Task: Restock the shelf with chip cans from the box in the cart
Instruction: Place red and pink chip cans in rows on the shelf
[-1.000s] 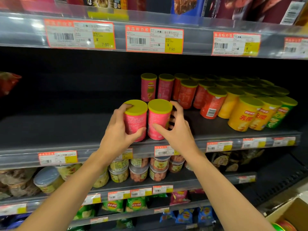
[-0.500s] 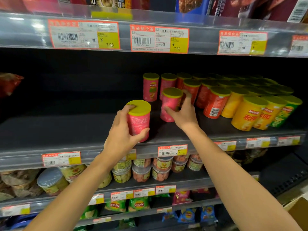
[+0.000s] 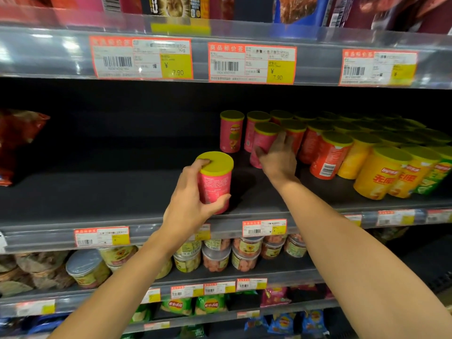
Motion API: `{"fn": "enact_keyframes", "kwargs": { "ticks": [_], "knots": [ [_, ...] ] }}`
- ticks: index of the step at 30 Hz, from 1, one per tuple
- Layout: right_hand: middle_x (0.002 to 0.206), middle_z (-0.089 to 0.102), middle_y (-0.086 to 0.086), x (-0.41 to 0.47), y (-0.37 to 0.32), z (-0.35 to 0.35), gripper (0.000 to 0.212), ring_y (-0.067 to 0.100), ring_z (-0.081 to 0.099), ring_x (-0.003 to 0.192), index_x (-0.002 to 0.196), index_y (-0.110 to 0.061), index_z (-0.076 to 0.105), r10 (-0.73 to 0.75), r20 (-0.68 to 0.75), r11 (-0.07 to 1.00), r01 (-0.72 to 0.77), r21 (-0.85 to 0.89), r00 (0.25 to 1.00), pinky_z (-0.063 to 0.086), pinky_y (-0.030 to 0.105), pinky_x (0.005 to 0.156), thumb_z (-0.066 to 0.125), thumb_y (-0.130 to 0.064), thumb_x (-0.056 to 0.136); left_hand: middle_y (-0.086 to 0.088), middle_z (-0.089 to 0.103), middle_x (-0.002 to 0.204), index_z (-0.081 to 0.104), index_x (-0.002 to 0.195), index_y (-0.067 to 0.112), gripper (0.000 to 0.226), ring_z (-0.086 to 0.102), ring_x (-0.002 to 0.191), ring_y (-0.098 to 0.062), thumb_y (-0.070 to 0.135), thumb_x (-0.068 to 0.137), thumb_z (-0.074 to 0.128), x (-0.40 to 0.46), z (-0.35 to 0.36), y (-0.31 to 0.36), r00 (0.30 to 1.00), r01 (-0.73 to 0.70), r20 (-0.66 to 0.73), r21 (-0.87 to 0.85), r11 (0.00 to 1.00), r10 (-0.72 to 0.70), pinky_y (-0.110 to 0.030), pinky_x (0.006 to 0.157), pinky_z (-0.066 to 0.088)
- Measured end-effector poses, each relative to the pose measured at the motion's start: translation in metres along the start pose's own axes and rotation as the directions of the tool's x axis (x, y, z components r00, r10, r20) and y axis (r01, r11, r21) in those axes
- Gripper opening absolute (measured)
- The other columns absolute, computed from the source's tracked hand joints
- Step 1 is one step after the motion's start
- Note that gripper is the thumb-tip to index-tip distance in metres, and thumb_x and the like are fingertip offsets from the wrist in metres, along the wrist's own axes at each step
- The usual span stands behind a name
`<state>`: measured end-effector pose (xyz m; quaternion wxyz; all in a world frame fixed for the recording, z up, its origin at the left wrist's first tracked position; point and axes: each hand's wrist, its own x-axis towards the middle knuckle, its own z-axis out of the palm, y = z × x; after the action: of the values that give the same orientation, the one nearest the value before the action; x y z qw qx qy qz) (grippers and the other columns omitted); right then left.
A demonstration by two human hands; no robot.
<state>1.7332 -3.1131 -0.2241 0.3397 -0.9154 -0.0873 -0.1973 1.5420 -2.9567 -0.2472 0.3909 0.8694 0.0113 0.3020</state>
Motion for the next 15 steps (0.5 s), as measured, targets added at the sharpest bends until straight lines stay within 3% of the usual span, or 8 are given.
{"fn": "enact_keyframes", "kwargs": {
  "ticks": [4,11,15],
  "knots": [
    [0.155,0.027,0.025,0.005,-0.004,-0.001,0.085,0.045,0.047,0.129,0.156,-0.004,0.016,0.019,0.054,0.999,-0.017,-0.050,0.998,0.044,0.044,0.099,0.063,-0.039,0.094,0.013,0.037,0.129,0.024,0.135,0.042,0.081,0.048,0.115,-0.010,0.040,0.076,0.080,0.000,0.001,0.002,1.000,-0.005,-0.005,0.003,1.000,0.005,-0.033,0.091,0.050],
    [0.151,0.034,0.025,0.003,-0.010,-0.002,0.086,0.044,0.052,0.124,0.157,-0.008,0.012,0.014,0.026,0.997,-0.012,-0.071,1.000,0.045,0.045,0.096,0.064,-0.035,0.095,0.013,0.037,0.128,0.024,0.134,0.043,0.081,0.049,0.114,-0.011,0.038,0.076,0.080,0.000,0.001,0.004,1.000,-0.004,0.000,0.003,1.000,0.004,-0.033,0.091,0.051],
    [0.142,0.043,0.022,-0.013,-0.015,-0.015,0.101,0.046,0.056,0.118,0.157,-0.016,0.009,0.068,0.045,0.996,-0.070,0.053,0.997,0.048,0.047,0.092,0.076,-0.038,0.084,0.012,0.038,0.128,0.023,0.135,0.043,0.082,0.050,0.114,-0.013,0.038,0.076,0.080,0.000,0.000,0.002,1.000,-0.002,0.001,0.004,1.000,0.002,-0.038,0.091,0.052]
  ]
}}
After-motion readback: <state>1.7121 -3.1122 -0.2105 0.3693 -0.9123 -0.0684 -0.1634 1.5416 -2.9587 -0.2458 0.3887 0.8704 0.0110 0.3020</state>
